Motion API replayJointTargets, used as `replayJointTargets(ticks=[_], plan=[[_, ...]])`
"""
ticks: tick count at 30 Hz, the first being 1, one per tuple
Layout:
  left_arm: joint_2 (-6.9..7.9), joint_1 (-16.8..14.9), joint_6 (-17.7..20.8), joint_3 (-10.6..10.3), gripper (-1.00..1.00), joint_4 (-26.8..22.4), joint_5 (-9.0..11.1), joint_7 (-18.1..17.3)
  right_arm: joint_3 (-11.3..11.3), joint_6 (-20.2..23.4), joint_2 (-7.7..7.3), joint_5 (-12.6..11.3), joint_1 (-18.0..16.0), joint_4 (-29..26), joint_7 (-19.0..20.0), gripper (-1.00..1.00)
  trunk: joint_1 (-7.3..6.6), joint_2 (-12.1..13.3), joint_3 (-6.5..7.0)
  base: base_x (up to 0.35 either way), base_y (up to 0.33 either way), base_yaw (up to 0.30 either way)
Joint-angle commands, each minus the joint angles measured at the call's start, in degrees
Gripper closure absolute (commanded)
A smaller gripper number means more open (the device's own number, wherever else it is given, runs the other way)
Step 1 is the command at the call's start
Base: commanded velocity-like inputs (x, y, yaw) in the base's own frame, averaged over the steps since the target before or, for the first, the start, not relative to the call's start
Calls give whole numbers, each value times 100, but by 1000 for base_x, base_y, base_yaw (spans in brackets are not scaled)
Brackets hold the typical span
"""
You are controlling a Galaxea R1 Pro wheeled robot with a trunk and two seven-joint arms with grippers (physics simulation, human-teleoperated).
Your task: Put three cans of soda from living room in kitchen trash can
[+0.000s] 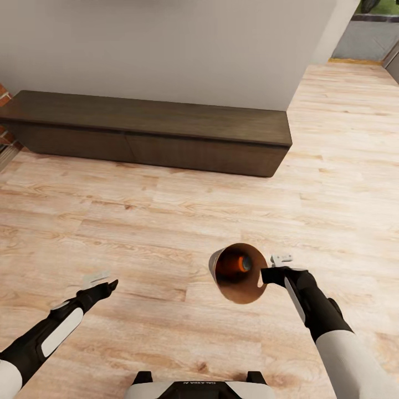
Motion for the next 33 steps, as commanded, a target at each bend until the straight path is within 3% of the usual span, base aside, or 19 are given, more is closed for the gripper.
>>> replayJointTargets(ticks=[1,5,8,13,22,30,33], plan=[[-12,3,-7,0,-100,2,4,2,2,2,4,-107,12,-54,48,100,0,0,0,0,0,0],[-77,10,-36,2,-100,12,20,8,-1,-16,28,-115,211,-483,55,100,0,0,15,0,0,0],[-123,14,-111,9,-100,275,38,17,-6,-18,54,-131,760,-1519,83,100,0,0,30,0,0,26],[-135,14,-190,15,-100,425,50,12,-1,-7,80,-144,1015,-1896,94,100,0,0,52,0,0,144],[-143,14,-301,10,-100,489,34,18,48,-3,104,-153,1110,-2033,98,100,0,0,89,0,0,220],[-147,18,-312,9,-100,492,26,19,64,-4,264,-146,1114,-2033,91,100,0,0,122,0,0,230],[-230,19,-314,9,-100,492,20,23,78,-8,287,-146,1118,-2031,84,100,0,0,134,0,0,230]])
